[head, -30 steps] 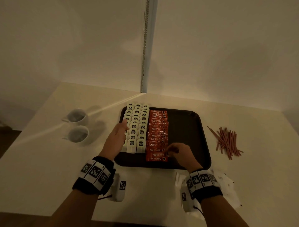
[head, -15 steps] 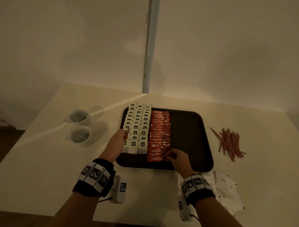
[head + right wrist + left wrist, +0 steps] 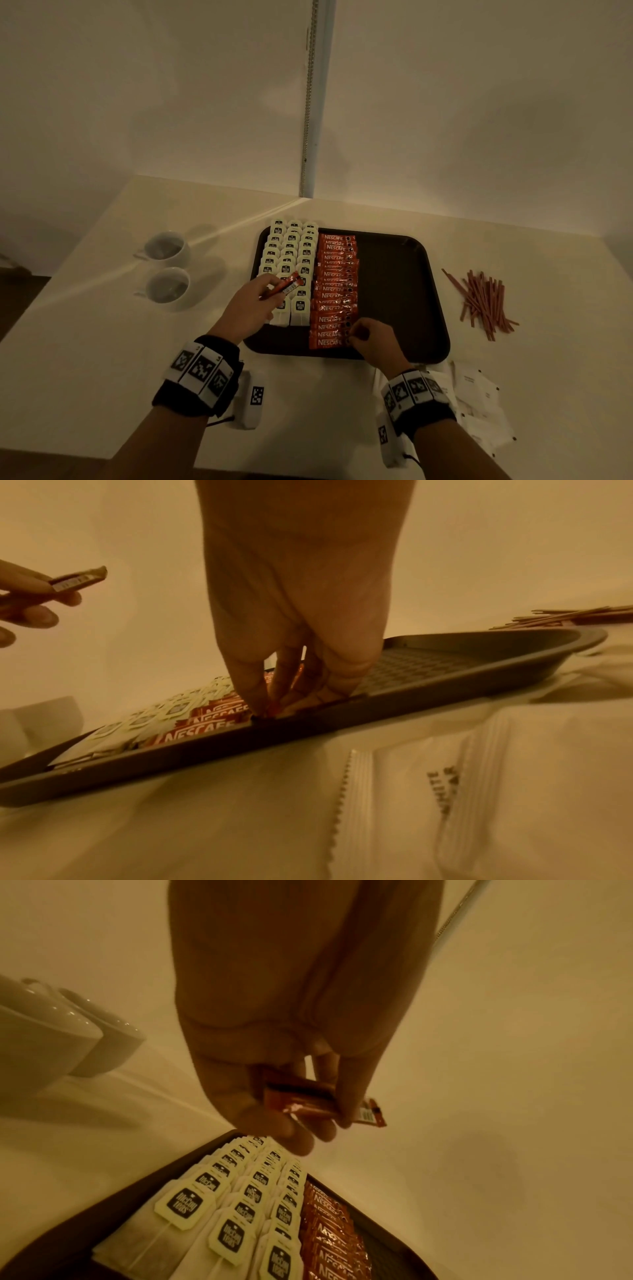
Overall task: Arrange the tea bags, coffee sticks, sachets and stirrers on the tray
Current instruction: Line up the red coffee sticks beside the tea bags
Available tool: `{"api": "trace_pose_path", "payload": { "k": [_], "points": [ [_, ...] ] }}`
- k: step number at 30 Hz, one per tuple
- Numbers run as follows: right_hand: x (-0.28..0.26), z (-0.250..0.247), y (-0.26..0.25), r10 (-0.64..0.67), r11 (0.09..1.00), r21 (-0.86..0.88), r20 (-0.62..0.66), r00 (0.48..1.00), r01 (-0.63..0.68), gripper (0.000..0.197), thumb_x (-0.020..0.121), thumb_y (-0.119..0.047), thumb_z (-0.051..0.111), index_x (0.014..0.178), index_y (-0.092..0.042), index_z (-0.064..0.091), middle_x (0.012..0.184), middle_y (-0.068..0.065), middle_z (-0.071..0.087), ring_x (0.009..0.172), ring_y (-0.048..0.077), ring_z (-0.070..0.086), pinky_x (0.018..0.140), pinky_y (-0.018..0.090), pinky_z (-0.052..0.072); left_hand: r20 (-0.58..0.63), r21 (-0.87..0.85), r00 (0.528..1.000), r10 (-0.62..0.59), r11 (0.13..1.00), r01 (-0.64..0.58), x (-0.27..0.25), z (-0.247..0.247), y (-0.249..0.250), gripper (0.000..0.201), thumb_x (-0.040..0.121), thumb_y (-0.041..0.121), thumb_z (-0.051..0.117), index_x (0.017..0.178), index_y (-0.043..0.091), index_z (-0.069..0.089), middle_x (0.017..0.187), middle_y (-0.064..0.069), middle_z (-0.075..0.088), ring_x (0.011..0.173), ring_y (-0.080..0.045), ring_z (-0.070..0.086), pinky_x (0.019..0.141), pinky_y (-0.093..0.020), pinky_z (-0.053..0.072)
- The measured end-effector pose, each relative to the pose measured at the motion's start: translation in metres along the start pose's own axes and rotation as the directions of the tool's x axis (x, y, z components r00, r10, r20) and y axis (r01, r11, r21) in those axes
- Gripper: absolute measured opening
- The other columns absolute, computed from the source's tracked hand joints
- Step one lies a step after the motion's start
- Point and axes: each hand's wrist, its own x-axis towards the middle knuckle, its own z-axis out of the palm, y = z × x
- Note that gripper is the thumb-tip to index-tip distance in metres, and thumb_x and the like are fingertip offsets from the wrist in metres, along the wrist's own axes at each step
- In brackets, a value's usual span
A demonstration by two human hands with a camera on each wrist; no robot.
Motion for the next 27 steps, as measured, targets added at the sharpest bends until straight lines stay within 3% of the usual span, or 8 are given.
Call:
{"api": "trace_pose_path", "payload": {
  "k": [4, 7, 9, 14, 17, 19, 23, 27],
  "points": [
    [0.001, -0.008, -0.009, 0.012, 0.999, 0.042, -0.035, 0.999, -0.010, 0.012, 0.086, -0.022, 0.065, 0.094, -0.018, 0.057, 0.097, -0.003, 0.060, 0.088, 0.009, 0.058, 0.083, 0.024, 0.050, 0.068, -0.004, 0.998, 0.009, 1.000, -0.009, 0.001, 0.002, 0.003, 0.018, 0.095, 0.010, 0.053, 0.107, 0.019, 0.063, 0.092, -0.006, 0.060, 0.072, -0.016, 0.057, 0.067, -0.023, 0.049],
    [-0.004, -0.023, -0.041, -0.098, 0.951, 0.290, -0.064, 0.993, 0.113, 0.016, 0.089, -0.033, 0.060, 0.100, -0.022, 0.056, 0.102, -0.007, 0.060, 0.093, 0.009, 0.059, 0.086, 0.030, 0.052, 0.080, -0.010, 0.995, 0.059, 0.998, -0.059, 0.000, 0.002, 0.009, 0.025, 0.087, 0.004, 0.063, 0.105, 0.020, 0.067, 0.095, -0.001, 0.065, 0.080, -0.014, 0.064, 0.072, -0.015, 0.050],
    [-0.008, -0.033, -0.070, -0.213, 0.891, 0.400, -0.049, 0.976, 0.215, 0.021, 0.089, -0.036, 0.057, 0.107, -0.024, 0.057, 0.104, -0.007, 0.060, 0.094, 0.011, 0.062, 0.085, 0.032, 0.054, 0.061, 0.013, 0.992, 0.110, 0.994, -0.111, 0.002, 0.001, 0.013, 0.025, 0.080, 0.001, 0.070, 0.093, 0.023, 0.068, 0.090, 0.004, 0.068, 0.078, -0.007, 0.065, 0.070, -0.011, 0.047],
    [-0.019, -0.047, -0.106, -0.350, 0.751, 0.588, -0.033, 0.936, 0.301, 0.012, 0.090, -0.018, 0.058, 0.099, -0.015, 0.066, 0.097, 0.002, 0.065, 0.087, 0.012, 0.065, 0.080, 0.025, 0.054, -0.055, -0.104, 0.950, 0.306, 0.945, -0.310, 0.001, 0.000, 0.028, 0.035, 0.075, -0.006, 0.072, 0.077, 0.029, 0.073, 0.074, 0.009, 0.072, 0.076, -0.008, 0.068, 0.075, -0.019, 0.054],
    [-0.020, -0.052, -0.106, -0.378, 0.692, 0.671, 0.022, 0.926, 0.266, 0.012, 0.089, -0.015, 0.058, 0.100, -0.014, 0.065, 0.105, 0.009, 0.064, 0.095, 0.020, 0.063, 0.089, 0.034, 0.053, -0.137, -0.220, 0.912, 0.387, 0.885, -0.409, -0.002, -0.004, 0.033, 0.046, 0.075, -0.014, 0.067, 0.070, 0.030, 0.076, 0.080, 0.009, 0.073, 0.081, -0.009, 0.069, 0.077, -0.017, 0.053],
    [-0.020, -0.055, -0.107, -0.408, 0.700, 0.663, 0.065, 0.911, 0.266, 0.020, 0.087, -0.009, 0.061, 0.106, -0.016, 0.062, 0.107, 0.007, 0.065, 0.099, 0.021, 0.064, 0.091, 0.037, 0.052, -0.171, -0.215, 0.895, 0.412, 0.871, -0.442, -0.002, -0.004, 0.035, 0.049, 0.076, -0.014, 0.066, 0.078, 0.033, 0.076, 0.089, 0.006, 0.072, 0.087, -0.010, 0.068, 0.078, -0.018, 0.052],
    [-0.023, -0.056, -0.113, -0.428, 0.670, 0.688, 0.054, 0.902, 0.277, 0.028, 0.089, -0.006, 0.058, 0.114, -0.018, 0.060, 0.110, 0.006, 0.065, 0.101, 0.019, 0.065, 0.091, 0.036, 0.052, -0.203, -0.319, 0.936, 0.289, 0.884, -0.342, -0.002, 0.000, 0.042, 0.034, 0.085, 0.000, 0.064, 0.112, 0.021, 0.062, 0.106, -0.004, 0.067, 0.099, -0.013, 0.065, 0.081, -0.023, 0.055],
    [-0.027, -0.059, -0.117, -0.427, 0.726, 0.601, 0.010, 0.904, 0.336, 0.031, 0.088, -0.007, 0.060, 0.117, -0.017, 0.056, 0.104, 0.007, 0.067, 0.096, 0.014, 0.065, 0.083, 0.028, 0.053, -0.190, -0.529, 0.973, 0.129, 0.822, -0.212, -0.005, 0.002, 0.047, 0.013, 0.084, 0.011, 0.067, 0.096, 0.006, 0.063, 0.093, -0.011, 0.072, 0.085, -0.023, 0.071, 0.073, -0.026, 0.057]
  ]
}}
